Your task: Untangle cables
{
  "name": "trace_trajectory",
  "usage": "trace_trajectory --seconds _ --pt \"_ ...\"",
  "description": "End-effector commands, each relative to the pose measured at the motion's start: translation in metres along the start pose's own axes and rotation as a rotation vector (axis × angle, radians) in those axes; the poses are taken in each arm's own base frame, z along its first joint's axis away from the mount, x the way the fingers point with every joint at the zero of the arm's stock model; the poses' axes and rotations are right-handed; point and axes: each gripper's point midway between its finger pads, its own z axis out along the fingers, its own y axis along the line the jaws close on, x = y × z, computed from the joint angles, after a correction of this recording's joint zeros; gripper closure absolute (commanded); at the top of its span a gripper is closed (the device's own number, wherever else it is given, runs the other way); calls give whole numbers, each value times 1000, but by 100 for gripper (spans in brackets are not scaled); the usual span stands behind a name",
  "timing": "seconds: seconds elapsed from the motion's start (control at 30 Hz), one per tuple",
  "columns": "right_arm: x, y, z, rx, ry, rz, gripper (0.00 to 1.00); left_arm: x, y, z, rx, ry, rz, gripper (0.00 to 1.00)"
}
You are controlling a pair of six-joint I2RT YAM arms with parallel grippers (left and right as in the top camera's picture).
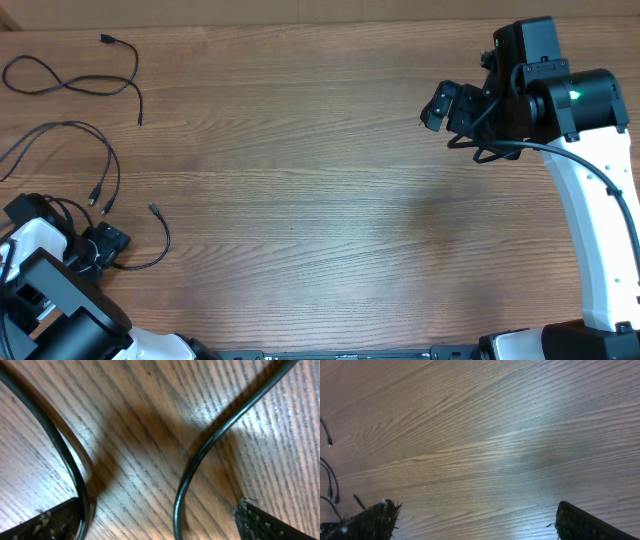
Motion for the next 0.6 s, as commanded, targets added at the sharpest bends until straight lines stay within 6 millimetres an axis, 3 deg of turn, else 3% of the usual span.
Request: trace_trajectory --seconds 0.0,0.27,0.37,0.5,0.57 --pt "-1 0 -3 8 -11 -7 0 13 8 9 -43 47 1 5" --pt "2 -2 -3 14 1 -5 0 15 12 11 8 68 -46 1" --pt "1 -2 -3 14 0 -5 0 16 9 12 45 78 -33 12" --pt "1 -1 -3 12 -2 -5 0 18 8 12 48 86 -34 21" --pt "1 -1 -3 12 -2 -5 0 18 8 12 48 85 -35 33"
